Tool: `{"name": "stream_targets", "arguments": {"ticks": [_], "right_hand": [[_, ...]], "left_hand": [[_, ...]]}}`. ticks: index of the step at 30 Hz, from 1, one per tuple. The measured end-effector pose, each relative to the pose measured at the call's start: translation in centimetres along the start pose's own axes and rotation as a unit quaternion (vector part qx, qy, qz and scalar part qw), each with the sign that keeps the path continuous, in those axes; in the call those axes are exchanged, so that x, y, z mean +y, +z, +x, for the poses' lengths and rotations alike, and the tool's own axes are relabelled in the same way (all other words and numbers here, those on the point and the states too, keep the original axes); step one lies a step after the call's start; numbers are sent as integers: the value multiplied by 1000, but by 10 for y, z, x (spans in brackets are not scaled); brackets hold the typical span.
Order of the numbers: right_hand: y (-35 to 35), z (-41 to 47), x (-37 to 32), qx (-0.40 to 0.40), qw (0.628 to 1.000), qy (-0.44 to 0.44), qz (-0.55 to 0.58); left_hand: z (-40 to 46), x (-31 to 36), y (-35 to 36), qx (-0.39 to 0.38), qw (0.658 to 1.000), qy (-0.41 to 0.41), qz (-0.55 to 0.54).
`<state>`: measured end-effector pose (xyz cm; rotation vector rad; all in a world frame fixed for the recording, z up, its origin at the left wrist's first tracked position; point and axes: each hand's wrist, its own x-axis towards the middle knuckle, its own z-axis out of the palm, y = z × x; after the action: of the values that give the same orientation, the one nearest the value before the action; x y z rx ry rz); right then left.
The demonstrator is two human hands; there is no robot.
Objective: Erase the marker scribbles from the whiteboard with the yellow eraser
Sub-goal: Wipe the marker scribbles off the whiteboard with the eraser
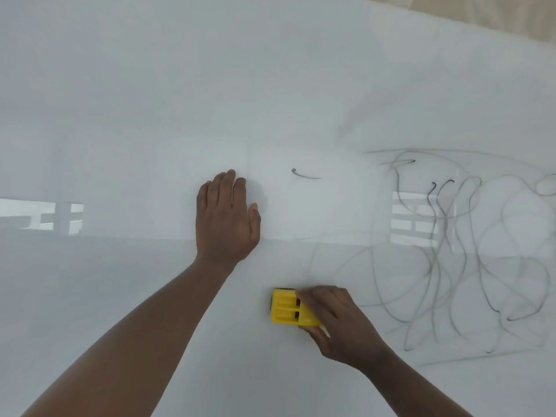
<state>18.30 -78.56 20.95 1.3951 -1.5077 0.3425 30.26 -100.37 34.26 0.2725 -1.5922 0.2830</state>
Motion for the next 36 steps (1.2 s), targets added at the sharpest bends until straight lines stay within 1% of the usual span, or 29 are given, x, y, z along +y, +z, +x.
{"name": "stream_targets", "arguments": {"ticks": [2, 4, 7, 12, 15, 19, 24, 29, 33, 36], "right_hand": [[-7, 41, 6, 41, 999, 32, 5], [-14, 76, 15, 84, 994, 68, 7], [-27, 120, 27, 134, 986, 96, -2], [-56, 167, 52, 183, 973, 135, -29], [-76, 178, 74, 207, 963, 171, -25], [-97, 175, 107, 230, 947, 224, -14], [-121, 155, 154, 264, 928, 261, -16], [-144, 119, 212, 297, 906, 300, -22], [-164, 87, 261, 309, 892, 328, -36], [-183, 62, 300, 317, 882, 343, -64]], "left_hand": [[10, 4, -3, 26, 999, -12, -38], [17, 7, -4, 38, 997, 0, -61], [26, 12, -4, 16, 997, 36, -62], [42, 32, -1, 5, 997, -6, -82], [49, 45, 2, -16, 998, 2, -68], [57, 63, 8, -48, 997, 29, -44], [68, 103, 20, -63, 995, 63, -43], [75, 154, 41, -59, 995, 73, -36], [73, 178, 56, -56, 996, 59, -21], [71, 179, 61, -46, 997, 57, -6]]}}
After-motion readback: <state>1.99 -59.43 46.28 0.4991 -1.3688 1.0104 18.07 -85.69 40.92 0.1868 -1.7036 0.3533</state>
